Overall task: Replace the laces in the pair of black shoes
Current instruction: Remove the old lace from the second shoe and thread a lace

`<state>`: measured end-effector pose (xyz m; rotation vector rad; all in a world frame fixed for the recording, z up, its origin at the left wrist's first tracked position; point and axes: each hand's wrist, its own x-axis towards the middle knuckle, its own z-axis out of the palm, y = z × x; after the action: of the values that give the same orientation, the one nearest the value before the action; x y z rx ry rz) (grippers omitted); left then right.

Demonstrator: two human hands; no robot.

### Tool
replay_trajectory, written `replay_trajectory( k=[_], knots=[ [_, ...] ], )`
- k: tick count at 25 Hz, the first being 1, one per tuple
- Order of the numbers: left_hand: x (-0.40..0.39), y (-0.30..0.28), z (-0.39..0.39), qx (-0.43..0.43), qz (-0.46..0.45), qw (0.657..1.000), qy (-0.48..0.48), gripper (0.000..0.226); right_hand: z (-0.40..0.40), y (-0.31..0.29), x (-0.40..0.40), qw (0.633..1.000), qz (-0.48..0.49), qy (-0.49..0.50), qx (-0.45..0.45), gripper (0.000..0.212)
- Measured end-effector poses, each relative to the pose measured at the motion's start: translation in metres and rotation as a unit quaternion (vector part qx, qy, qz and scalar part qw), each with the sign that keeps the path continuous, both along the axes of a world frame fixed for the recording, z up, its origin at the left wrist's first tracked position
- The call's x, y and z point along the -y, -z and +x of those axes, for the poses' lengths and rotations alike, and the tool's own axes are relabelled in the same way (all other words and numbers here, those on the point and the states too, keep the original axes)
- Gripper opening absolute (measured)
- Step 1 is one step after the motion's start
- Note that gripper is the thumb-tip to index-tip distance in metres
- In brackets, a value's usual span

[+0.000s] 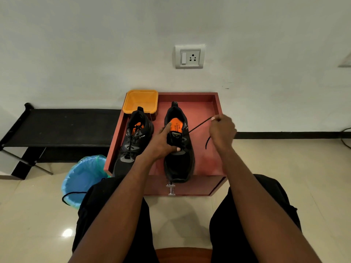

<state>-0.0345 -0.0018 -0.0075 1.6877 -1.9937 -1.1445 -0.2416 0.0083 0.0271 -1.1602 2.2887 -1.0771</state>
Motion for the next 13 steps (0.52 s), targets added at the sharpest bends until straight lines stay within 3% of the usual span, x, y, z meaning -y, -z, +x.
replay_trajectory(
  k=[2, 4, 6, 9, 11, 13],
  knots=[
    [-0.002, -0.002, 0.001, -0.008, -0.001, 1.000, -0.003, 0.111, -0.016, -0.009, -0.001, 0.987, -0.042, 0.148, 0.056, 0.028],
    [-0.005, -0.007, 0.003, -0.031, 0.001, 0.999, -0.010, 0.115, -0.016, -0.007, -0.003, 0.986, -0.012, 0.166, -0.029, 0.036],
    [-0.007, -0.013, 0.006, -0.052, 0.015, 0.998, -0.024, 0.115, 0.000, 0.002, -0.002, 0.992, -0.004, 0.028, -0.121, 0.047],
    [-0.008, -0.017, 0.009, -0.059, 0.030, 0.997, -0.040, 0.117, 0.035, 0.023, -0.002, 0.968, 0.041, -0.223, -0.106, 0.043],
    [-0.009, -0.016, 0.009, -0.042, 0.033, 0.998, -0.046, 0.117, 0.045, 0.030, -0.004, 0.946, 0.088, -0.284, -0.132, 0.029],
    [-0.009, -0.014, 0.009, -0.035, 0.040, 0.997, -0.051, 0.117, 0.045, 0.027, -0.005, 0.947, 0.101, -0.273, -0.132, 0.017]
  ],
)
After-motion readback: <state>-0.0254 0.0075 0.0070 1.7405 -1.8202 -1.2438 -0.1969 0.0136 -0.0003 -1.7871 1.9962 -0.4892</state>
